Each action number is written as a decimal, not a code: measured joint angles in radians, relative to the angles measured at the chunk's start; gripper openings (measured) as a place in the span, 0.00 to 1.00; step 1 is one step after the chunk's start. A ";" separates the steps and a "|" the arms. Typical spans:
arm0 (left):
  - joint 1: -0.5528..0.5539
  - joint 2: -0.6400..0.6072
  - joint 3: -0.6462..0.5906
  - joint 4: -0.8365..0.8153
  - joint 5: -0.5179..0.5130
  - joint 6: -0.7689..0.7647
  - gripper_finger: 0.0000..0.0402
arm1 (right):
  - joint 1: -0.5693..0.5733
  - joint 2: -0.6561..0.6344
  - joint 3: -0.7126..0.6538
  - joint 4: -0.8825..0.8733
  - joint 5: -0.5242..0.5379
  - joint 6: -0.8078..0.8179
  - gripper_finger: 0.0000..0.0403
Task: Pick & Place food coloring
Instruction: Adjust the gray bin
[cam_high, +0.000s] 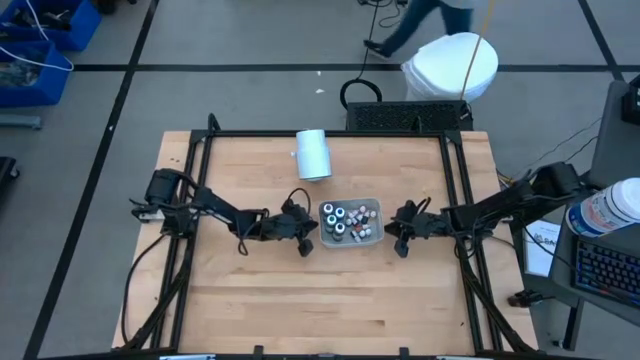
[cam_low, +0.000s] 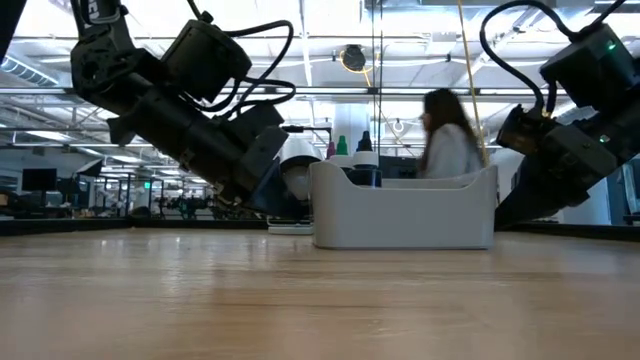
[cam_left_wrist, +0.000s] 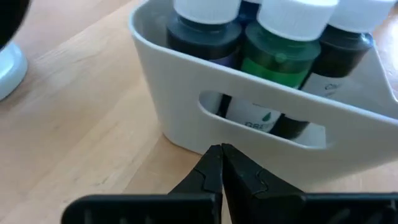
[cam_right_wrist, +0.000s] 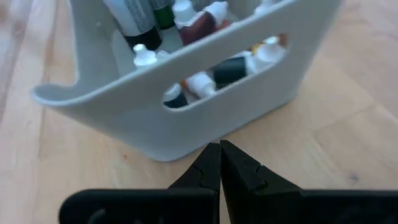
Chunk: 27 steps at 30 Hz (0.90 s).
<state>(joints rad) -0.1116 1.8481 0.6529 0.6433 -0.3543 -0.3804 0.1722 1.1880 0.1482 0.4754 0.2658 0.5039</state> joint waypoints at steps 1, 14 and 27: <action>0.001 0.000 0.000 0.001 0.011 0.006 0.03 | 0.000 0.010 0.000 0.008 -0.006 -0.002 0.00; 0.042 0.000 0.000 0.012 0.042 0.038 0.01 | 0.007 0.066 0.000 0.098 -0.046 -0.026 0.00; 0.074 0.000 0.045 -0.007 0.081 0.087 0.02 | 0.021 0.120 -0.001 0.140 -0.063 -0.040 0.00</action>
<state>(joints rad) -0.0372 1.8481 0.6981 0.6360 -0.2736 -0.2930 0.1936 1.3076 0.1473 0.6156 0.2033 0.4637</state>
